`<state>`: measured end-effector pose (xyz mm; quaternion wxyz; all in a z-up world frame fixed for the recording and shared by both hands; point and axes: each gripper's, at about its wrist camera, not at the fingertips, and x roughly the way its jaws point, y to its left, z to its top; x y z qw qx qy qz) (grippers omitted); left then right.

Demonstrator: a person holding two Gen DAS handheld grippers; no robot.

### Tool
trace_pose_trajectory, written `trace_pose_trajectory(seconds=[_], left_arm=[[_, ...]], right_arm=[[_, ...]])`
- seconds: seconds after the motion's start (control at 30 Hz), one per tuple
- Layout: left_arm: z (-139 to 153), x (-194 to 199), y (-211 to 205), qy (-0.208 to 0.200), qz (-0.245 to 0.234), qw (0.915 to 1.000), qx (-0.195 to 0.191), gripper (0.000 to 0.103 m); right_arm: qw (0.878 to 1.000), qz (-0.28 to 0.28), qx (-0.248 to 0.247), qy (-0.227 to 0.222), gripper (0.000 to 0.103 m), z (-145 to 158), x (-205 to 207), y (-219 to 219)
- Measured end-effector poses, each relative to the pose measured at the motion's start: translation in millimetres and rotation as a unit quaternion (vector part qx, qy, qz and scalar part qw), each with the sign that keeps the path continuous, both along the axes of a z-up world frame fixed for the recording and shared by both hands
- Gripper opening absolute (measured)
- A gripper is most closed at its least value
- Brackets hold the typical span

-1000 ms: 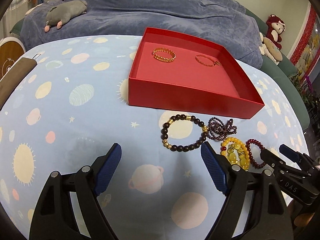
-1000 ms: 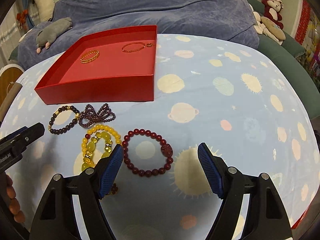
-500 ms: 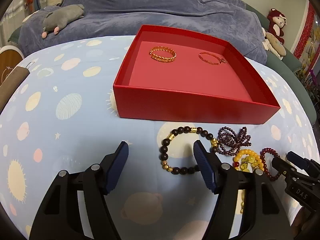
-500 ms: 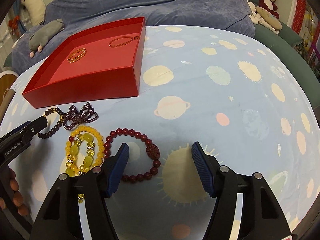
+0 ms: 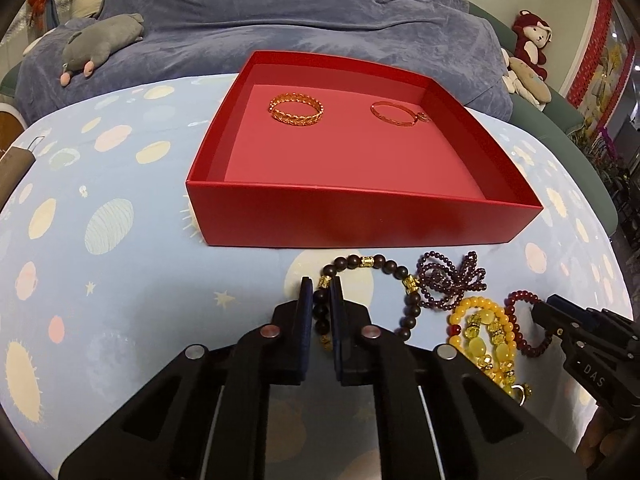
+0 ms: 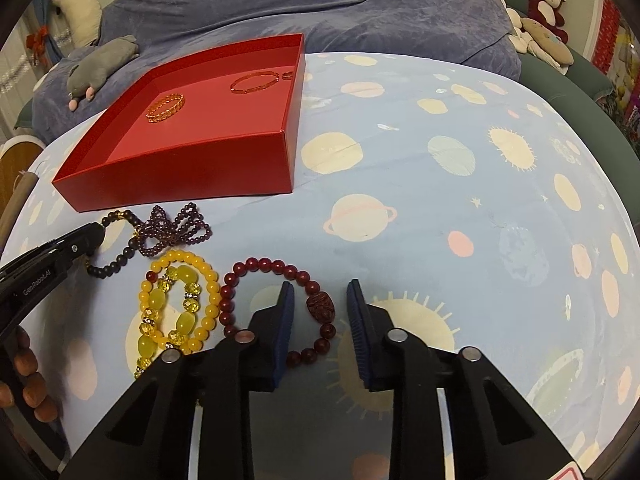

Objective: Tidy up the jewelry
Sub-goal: 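Grasp the black bead bracelet with the left tool while the right grasps the red bead bracelet, then carry both bead bracelets into the red box and open both tools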

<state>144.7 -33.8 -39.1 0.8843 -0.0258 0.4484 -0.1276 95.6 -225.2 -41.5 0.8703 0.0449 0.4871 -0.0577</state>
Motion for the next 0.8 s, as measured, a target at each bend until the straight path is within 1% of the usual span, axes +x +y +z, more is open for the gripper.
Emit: trace_pose_trajectory(seconds=[0.1, 0.2, 0.3, 0.43, 0.6, 0.7, 0.8], left_arm=[[2.1, -2.0, 3.6, 0.004, 0.003, 1.0000, -0.009, 0.008], [8.8, -6.7, 9.6, 0.006, 0.008, 0.9997, -0.021, 0.008], [21.9, -15.3, 14.8, 0.001, 0.007, 0.9996, -0.027, 0.008], [42.7, -26.8, 18.7, -0.003, -0.006, 0.9996, -0.028, 0.008], [77.3, -34.8, 17.0, -0.019, -0.028, 0.9989, -0.033, 0.008], [102.3, -32.5, 15.6, -0.033, -0.039, 0.9976, -0.047, 0.008], [128.4, -23.1, 15.9, -0.049, -0.049, 0.9951, -0.070, 0.008]], right_arm=[[1.000, -0.002, 0.007, 0.001, 0.013, 0.7, -1.5, -0.7], [1.000, -0.005, 0.021, -0.007, 0.013, 7.1, -5.8, -1.5], [1.000, -0.001, 0.023, -0.016, 0.013, 16.8, -10.7, 2.6], [0.999, 0.018, 0.023, -0.027, 0.013, 32.7, -14.3, 16.2], [0.997, 0.051, 0.016, -0.058, 0.013, 73.1, -10.8, 36.0], [0.994, 0.070, 0.021, -0.080, 0.012, 101.8, -1.2, 42.7], [0.991, 0.086, 0.029, -0.099, 0.012, 127.4, 15.9, 46.2]])
